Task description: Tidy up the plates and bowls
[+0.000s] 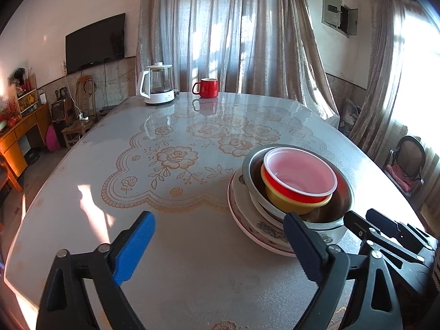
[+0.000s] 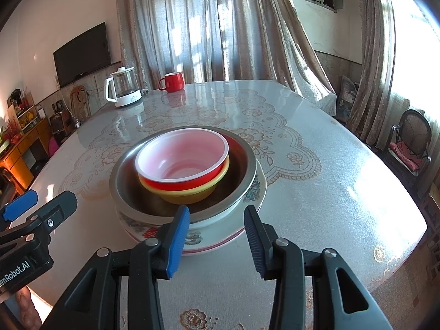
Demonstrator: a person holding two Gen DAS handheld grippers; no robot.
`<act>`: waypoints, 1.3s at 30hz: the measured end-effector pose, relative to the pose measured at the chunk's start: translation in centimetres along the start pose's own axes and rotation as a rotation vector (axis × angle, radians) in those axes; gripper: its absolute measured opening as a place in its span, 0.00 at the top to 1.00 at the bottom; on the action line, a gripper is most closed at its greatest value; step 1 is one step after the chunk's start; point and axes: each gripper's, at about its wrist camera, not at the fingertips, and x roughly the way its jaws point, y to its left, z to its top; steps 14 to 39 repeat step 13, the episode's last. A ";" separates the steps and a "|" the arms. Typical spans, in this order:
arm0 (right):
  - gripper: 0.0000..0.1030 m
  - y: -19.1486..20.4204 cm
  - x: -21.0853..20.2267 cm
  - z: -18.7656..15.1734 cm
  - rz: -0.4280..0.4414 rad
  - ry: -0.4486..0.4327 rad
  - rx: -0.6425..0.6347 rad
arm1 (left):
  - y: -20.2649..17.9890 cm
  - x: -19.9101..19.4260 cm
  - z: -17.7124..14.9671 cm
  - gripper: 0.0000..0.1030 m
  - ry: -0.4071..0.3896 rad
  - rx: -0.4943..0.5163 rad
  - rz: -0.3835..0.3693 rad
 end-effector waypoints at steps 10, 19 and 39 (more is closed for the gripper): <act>0.60 -1.7 0.3 1.0 -0.033 -0.016 0.030 | 1.3 0.1 0.6 0.10 -0.035 -0.040 -0.017; 0.60 -3.1 0.2 2.0 -0.053 -0.035 0.054 | 1.7 0.4 0.7 0.05 -0.024 -0.052 -0.007; 0.60 -3.1 0.2 2.0 -0.053 -0.035 0.054 | 1.7 0.4 0.7 0.05 -0.024 -0.052 -0.007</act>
